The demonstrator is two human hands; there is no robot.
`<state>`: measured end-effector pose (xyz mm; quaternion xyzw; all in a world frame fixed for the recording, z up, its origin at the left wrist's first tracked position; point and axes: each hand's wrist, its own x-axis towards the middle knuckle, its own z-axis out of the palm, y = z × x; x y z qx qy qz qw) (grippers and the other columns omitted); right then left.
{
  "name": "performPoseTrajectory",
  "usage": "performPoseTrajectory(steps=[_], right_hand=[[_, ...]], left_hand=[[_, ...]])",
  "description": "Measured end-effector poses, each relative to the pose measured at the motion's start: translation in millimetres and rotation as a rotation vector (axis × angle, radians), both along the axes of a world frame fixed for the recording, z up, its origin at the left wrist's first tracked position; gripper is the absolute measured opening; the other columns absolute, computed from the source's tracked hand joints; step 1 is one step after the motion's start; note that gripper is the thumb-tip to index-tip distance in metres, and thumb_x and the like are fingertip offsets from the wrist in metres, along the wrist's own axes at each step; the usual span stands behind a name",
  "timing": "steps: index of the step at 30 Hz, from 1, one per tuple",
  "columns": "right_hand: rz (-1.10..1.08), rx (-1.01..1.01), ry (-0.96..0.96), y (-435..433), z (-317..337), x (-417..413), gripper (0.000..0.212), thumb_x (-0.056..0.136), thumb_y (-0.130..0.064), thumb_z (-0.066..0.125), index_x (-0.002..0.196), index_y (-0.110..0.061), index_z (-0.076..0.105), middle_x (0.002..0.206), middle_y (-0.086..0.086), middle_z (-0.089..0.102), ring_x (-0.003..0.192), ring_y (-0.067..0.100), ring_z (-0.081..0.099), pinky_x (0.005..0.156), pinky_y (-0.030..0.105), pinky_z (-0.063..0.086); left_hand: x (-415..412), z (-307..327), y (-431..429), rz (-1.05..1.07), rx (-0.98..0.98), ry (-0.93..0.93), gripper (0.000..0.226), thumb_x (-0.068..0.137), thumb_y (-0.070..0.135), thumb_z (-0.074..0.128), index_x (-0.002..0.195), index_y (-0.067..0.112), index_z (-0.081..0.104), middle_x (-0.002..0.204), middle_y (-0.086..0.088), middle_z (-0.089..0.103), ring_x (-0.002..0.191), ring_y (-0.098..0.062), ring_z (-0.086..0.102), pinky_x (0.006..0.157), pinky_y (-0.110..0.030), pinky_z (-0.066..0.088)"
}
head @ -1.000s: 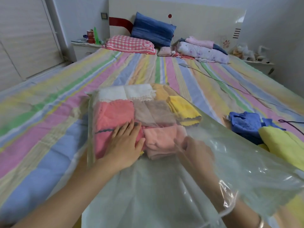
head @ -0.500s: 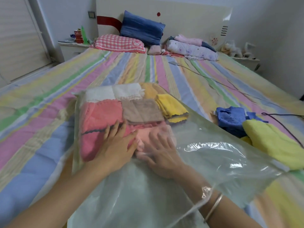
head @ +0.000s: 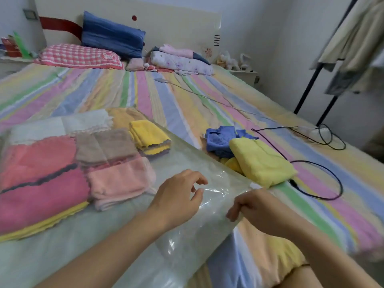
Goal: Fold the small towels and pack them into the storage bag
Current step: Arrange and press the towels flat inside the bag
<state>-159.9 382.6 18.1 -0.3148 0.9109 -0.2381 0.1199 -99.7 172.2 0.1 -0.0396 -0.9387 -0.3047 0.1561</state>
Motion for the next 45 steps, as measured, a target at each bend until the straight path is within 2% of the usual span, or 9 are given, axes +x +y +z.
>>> performPoseTrajectory(steps=[4,8,14,20,28,34,37,41,45], right_hand=[[-0.435,-0.224,0.26,24.2,14.5,-19.0,0.037,0.075,0.001,0.049,0.058,-0.029,0.064,0.065,-0.01,0.069,0.066,0.015,0.063,0.065,0.031,0.052],[-0.53,-0.138,0.336,23.1,0.2,-57.5,0.027,0.089,-0.015,0.053,0.112,-0.026,0.06,0.117,-0.003,0.063,0.107,0.021,0.056,0.082,0.033,0.045],[-0.52,0.198,0.204,3.3,-35.6,-113.4,0.093,0.082,-0.062,0.057,0.151,-0.017,0.012,0.157,0.011,0.019,0.143,0.034,0.02,0.116,0.043,0.022],[-0.559,0.137,0.265,3.4,-46.1,-125.9,0.067,0.09,-0.018,0.045,0.15,-0.019,0.016,0.151,0.01,0.034,0.131,0.036,0.038,0.1,0.043,0.039],[-0.748,-0.436,0.203,36.2,22.1,-104.2,0.035,0.087,-0.012,0.041,0.121,-0.016,0.051,0.108,0.009,0.059,0.1,0.032,0.054,0.079,0.039,0.043],[-0.648,-0.815,-0.178,16.3,71.2,-54.6,0.022,0.087,-0.005,0.052,0.104,-0.017,0.059,0.099,0.008,0.065,0.088,0.026,0.062,0.078,0.043,0.054],[-0.585,-0.952,-0.528,1.9,75.3,-26.1,0.016,0.087,-0.005,0.057,0.101,-0.012,0.063,0.083,0.009,0.068,0.067,0.022,0.066,0.052,0.03,0.053],[-0.457,-1.009,-0.892,-17.3,70.8,12.6,0.017,0.086,-0.003,0.054,0.102,-0.003,0.062,0.077,0.012,0.066,0.057,0.022,0.065,0.047,0.027,0.053],[-0.391,-1.022,-1.11,-39.5,59.3,47.5,0.014,0.088,-0.001,0.048,0.089,-0.003,0.062,0.061,0.009,0.067,0.047,0.019,0.064,0.042,0.024,0.051]], left_hand=[[-9.8,-11.9,16.9,-0.029,-0.025,-0.155,0.02,0.089,0.03,0.053,0.107,0.035,0.06,0.108,0.02,0.06,0.085,0.0,0.061,0.085,-0.025,0.048],[-12.3,-25.2,25.2,-0.067,-0.095,-0.328,0.027,0.087,0.037,0.054,0.113,0.033,0.059,0.11,0.016,0.061,0.093,-0.004,0.061,0.088,-0.025,0.047],[-17.2,-29.2,25.2,-0.036,-0.05,-0.424,0.024,0.087,0.04,0.057,0.109,0.034,0.062,0.104,0.017,0.062,0.087,0.0,0.06,0.081,-0.018,0.045],[-17.8,-28.1,20.9,-0.033,0.051,-0.466,0.019,0.09,0.033,0.057,0.107,0.031,0.064,0.104,0.018,0.065,0.087,0.002,0.059,0.084,-0.018,0.047],[-21.6,-18.0,28.5,-0.044,0.428,-0.434,0.017,0.092,0.017,0.057,0.097,0.03,0.067,0.1,0.01,0.07,0.088,-0.013,0.069,0.074,-0.026,0.052],[-20.2,13.1,46.0,-0.005,0.998,-0.318,0.028,0.096,0.009,0.054,0.123,0.018,0.057,0.12,0.0,0.065,0.105,-0.015,0.066,0.087,-0.034,0.055],[-18.6,24.0,37.6,0.115,1.076,-0.276,0.042,0.094,0.029,0.059,0.134,0.025,0.049,0.127,0.005,0.059,0.114,-0.011,0.059,0.093,-0.033,0.051],[2.8,37.5,14.2,0.155,1.267,-0.44,0.046,0.086,0.053,0.059,0.121,0.023,0.064,0.103,0.0,0.071,0.088,-0.017,0.068,0.068,-0.028,0.053],[32.4,38.3,-2.3,0.013,1.397,-0.632,0.074,0.075,0.073,0.054,0.118,0.015,0.068,0.111,-0.012,0.071,0.103,-0.028,0.067,0.091,-0.042,0.052]])
